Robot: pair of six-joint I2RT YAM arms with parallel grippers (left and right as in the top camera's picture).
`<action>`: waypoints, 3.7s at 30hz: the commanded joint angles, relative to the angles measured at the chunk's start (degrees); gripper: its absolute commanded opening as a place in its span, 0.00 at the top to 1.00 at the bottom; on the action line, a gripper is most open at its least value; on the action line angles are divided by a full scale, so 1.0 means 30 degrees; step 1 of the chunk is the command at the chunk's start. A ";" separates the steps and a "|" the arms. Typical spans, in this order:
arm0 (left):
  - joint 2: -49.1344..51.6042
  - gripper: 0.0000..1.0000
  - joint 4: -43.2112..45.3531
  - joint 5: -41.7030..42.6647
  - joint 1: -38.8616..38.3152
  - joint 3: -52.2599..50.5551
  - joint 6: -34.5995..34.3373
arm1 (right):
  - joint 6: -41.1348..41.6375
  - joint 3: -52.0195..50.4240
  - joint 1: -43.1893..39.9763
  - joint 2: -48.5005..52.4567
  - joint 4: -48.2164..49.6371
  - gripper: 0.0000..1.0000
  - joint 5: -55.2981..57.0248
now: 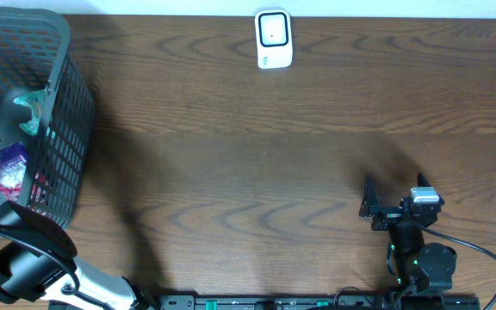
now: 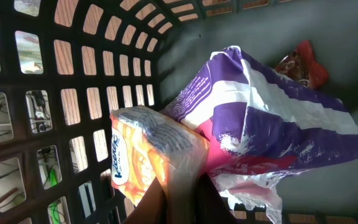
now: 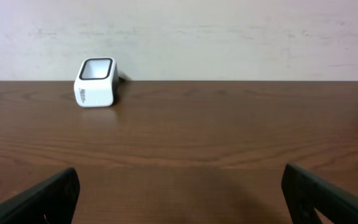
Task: Scan the item barcode
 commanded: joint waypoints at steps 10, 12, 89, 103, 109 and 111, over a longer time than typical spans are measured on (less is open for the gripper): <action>-0.0175 0.92 -0.0168 -0.0488 0.0007 -0.0022 -0.0022 | 0.0189 -0.0015 -0.0080 -0.0124 -0.0087 0.01 0.0153; -0.0175 0.92 -0.0204 -0.0488 0.0007 -0.0022 -0.0022 | 0.0189 -0.0015 -0.0080 -0.0124 -0.0087 0.01 0.0153; -0.4095 0.93 0.3118 0.2375 -0.0007 0.0277 0.2120 | 0.0189 -0.0015 -0.0080 -0.0124 -0.0087 0.01 0.0153; -0.7359 0.92 0.8859 1.7617 -0.3461 0.0364 0.1676 | 0.0189 -0.0015 -0.0080 -0.0124 -0.0087 0.01 0.0153; -0.7344 0.93 0.8852 1.7311 -0.7461 0.0357 0.5297 | 0.0189 -0.0015 -0.0080 -0.0124 -0.0087 0.01 0.0153; -0.7278 0.93 0.8845 1.7303 -0.8888 0.0357 0.5872 | 0.0189 -0.0015 -0.0080 -0.0124 -0.0087 0.01 0.0153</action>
